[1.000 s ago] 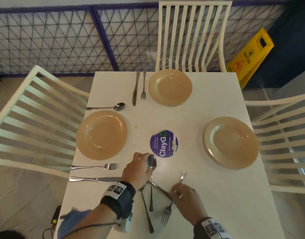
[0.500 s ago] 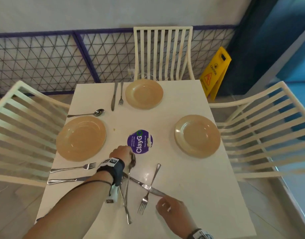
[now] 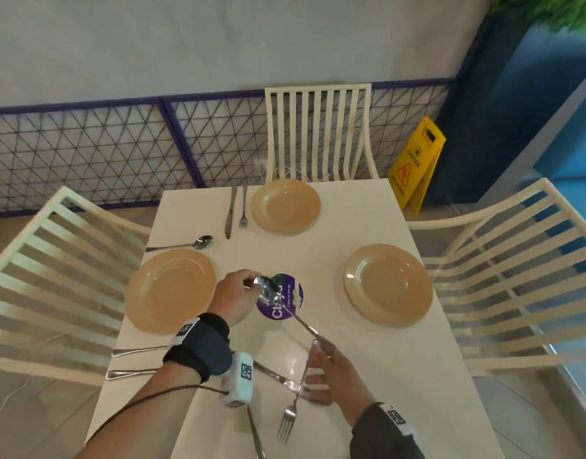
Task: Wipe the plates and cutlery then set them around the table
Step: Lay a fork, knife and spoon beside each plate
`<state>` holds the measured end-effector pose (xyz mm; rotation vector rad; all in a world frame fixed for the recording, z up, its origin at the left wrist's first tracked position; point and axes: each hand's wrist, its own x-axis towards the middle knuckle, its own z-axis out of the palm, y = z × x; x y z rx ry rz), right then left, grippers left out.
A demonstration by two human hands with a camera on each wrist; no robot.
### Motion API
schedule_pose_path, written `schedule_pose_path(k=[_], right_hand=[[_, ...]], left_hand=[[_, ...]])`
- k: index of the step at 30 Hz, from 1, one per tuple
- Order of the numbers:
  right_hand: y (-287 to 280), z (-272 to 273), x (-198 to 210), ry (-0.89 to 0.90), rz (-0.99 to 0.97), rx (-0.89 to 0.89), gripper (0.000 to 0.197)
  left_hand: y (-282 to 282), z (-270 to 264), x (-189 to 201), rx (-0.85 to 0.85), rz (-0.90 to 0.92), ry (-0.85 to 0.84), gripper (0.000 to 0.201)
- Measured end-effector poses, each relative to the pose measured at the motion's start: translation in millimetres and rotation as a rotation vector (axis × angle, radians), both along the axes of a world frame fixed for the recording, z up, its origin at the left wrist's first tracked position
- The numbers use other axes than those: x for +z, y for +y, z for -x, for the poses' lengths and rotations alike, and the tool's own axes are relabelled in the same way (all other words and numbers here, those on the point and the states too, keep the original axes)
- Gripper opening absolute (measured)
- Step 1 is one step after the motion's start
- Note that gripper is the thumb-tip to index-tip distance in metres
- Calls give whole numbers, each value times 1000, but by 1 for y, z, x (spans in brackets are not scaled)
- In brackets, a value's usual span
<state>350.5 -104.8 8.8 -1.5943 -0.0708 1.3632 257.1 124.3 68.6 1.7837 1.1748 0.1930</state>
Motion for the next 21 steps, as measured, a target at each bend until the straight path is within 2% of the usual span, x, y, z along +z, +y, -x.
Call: schedule_pose_path(k=[3, 5, 8, 11, 16, 21], right_hand=[[20, -25, 17, 15, -87, -193, 22], [31, -42, 23, -23, -84, -274, 21], [52, -64, 22, -55, -28, -278, 22], [71, -79, 14, -32, -14, -226, 24], [96, -110, 5, -101, -32, -196, 16], [133, -172, -13, -216, 33, -100, 4]], left_hand=[[-11, 10, 5, 164, 196, -178, 21], [-25, 19, 3, 196, 335, -226, 26], [-43, 25, -8, 207, 504, -261, 33], [-61, 13, -25, 247, 603, -251, 30], [-79, -25, -44, 242, 623, -185, 36], [-76, -85, -47, 230, 487, -130, 34]])
